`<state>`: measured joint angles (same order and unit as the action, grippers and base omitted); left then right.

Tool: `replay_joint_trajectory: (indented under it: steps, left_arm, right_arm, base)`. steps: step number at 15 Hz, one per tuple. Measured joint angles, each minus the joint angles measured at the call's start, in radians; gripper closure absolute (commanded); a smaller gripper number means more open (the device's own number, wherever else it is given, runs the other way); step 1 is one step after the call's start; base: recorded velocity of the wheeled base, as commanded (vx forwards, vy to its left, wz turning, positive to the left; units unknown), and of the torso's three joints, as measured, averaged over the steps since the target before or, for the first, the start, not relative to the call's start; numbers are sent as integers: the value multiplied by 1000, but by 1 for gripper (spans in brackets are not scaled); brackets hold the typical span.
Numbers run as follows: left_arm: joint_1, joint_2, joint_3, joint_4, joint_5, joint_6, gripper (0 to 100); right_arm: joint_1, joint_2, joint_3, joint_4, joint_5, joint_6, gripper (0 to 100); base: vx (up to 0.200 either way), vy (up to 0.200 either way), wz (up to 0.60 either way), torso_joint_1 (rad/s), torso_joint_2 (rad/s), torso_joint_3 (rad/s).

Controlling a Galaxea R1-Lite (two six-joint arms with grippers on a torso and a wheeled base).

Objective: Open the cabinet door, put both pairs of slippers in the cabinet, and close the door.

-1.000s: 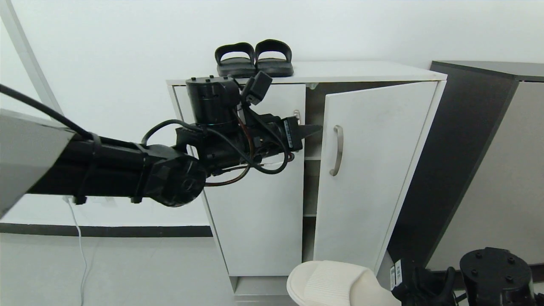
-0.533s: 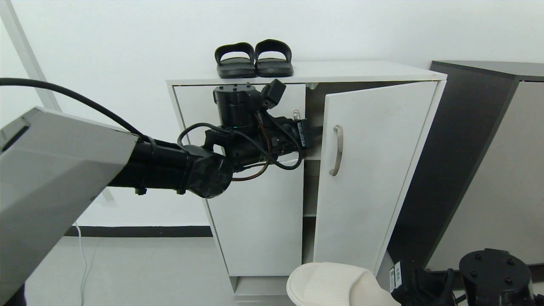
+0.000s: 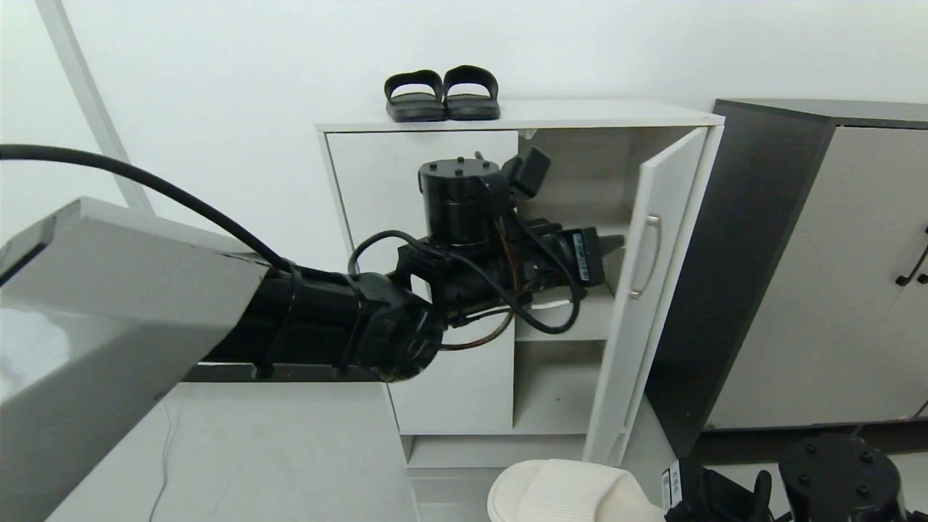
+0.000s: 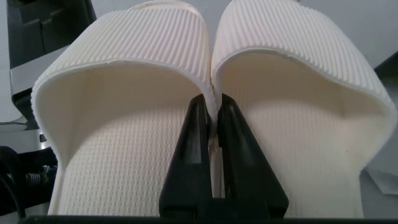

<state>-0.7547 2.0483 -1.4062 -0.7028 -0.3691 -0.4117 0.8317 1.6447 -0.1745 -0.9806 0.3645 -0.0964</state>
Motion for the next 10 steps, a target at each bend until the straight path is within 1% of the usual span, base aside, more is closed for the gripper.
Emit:
replay_joint_trajectory:
  steps: [1, 3, 5, 6, 7, 8, 9, 10]
  left_arm:
    - [-21, -5, 5, -12, 1, 1, 100]
    - [-26, -12, 13, -19, 4, 1, 100]
    - [23, -29, 41, -37, 29, 3, 100]
    - [47, -45, 61, -36, 41, 4, 100]
    - [71, -76, 89, -36, 49, 11, 100]
    - [101, -124, 137, -38, 59, 31, 100]
    - [129, -177, 198, -29, 82, 60, 100]
    - [155, -241, 271, -19, 120, 92, 100]
  right_arm:
    - [0, 1, 1, -1, -1, -5, 100]
    - [1, 2, -1, -2, -2, -7, 100]
    - [-10, 8, -16, -3, -13, -1, 100]
    - [-21, 16, -36, -1, -36, 3, 100]
    - [-44, 32, -74, -3, -102, 21, 100]
    - [-68, 57, -126, -6, -204, 65, 100]
    - [-85, 83, -181, -10, -283, 124, 100]
    - [-94, 113, -241, -13, -372, 182, 100]
  base:
    - [0, 0, 0, 0, 0, 0]
    - [0, 0, 0, 0, 0, 0]
    - [0, 0, 0, 0, 0, 0]
    - [0, 0, 0, 0, 0, 0]
    - [0, 0, 0, 0, 0, 0]
    - [0, 0, 0, 0, 0, 0]
    - [0, 0, 0, 0, 0, 0]
    - [0, 0, 0, 0, 0, 0]
